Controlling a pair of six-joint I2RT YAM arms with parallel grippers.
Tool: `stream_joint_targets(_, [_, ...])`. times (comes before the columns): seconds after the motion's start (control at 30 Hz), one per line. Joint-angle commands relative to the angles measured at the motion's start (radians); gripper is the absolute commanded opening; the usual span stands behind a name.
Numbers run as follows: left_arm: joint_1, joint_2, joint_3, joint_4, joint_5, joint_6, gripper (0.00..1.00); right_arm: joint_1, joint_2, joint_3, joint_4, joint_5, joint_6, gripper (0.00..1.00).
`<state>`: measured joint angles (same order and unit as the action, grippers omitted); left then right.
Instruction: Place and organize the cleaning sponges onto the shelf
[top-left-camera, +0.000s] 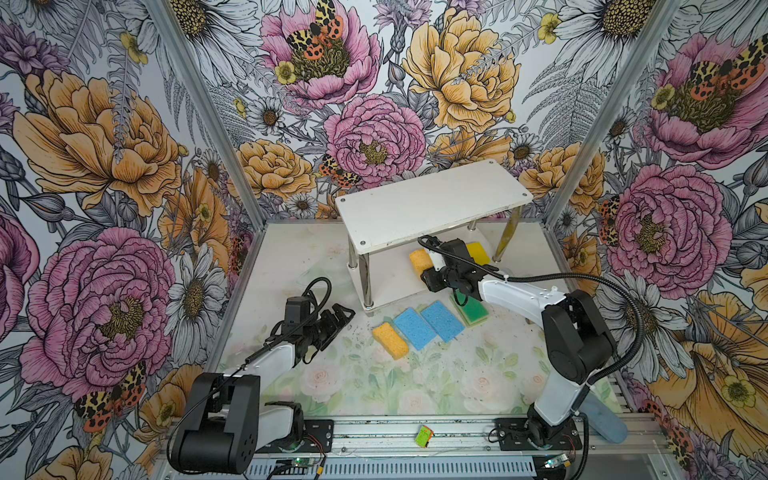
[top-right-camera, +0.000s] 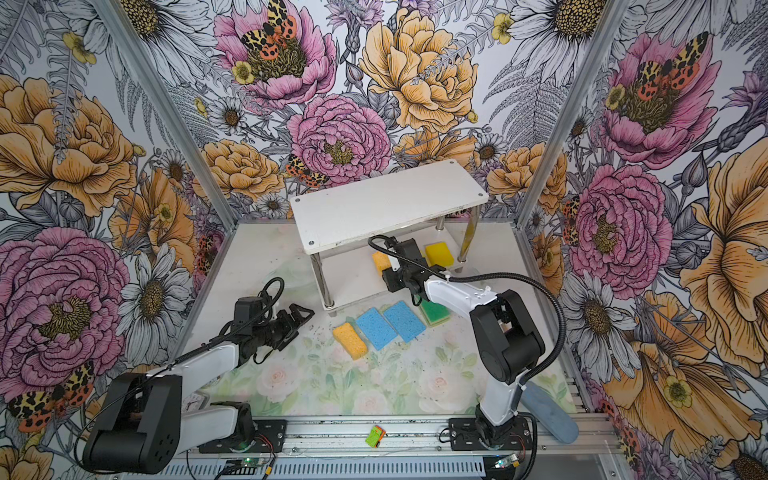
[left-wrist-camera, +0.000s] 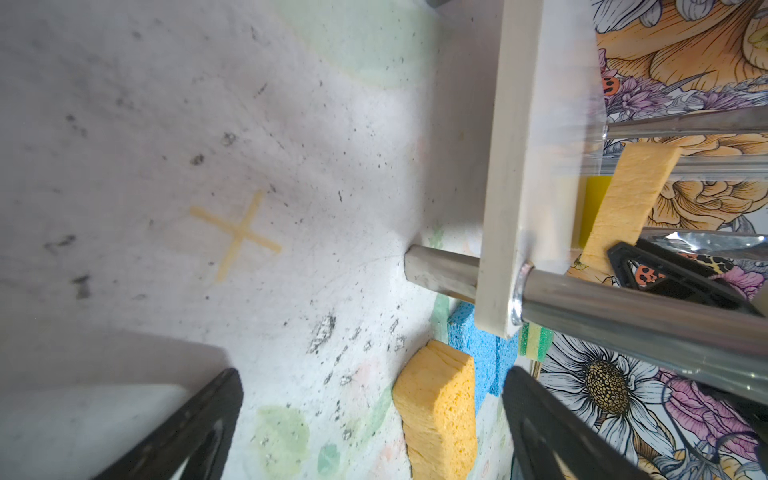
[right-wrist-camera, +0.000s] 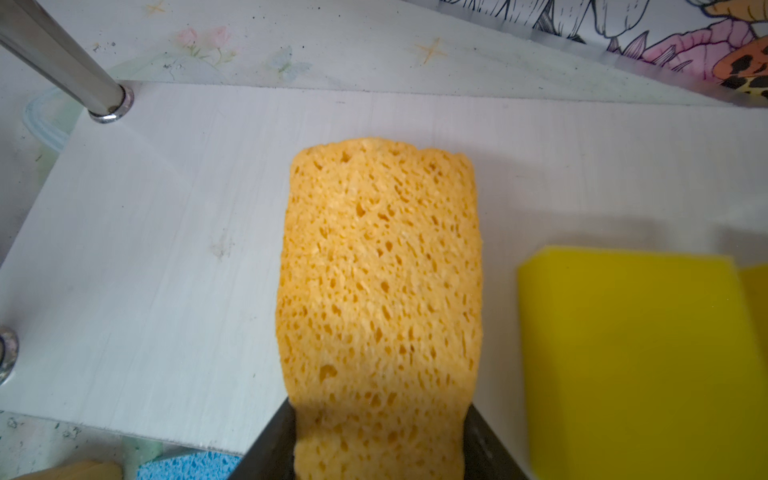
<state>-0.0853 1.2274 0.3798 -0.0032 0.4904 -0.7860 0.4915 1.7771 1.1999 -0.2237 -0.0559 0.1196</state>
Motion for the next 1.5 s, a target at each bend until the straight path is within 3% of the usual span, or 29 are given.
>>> stream_joint_targets(0.0, [-0.006,-0.024,0.022,-0.009,0.012,0.021,0.99,-0.005,0.010,0.037,0.011,0.014,-0.009,0.45])
stream_joint_targets(1.47, [-0.007,-0.023,0.024,-0.008,0.015,0.019,0.99,-0.019,0.039,0.049,0.000,0.017,-0.029,0.59])
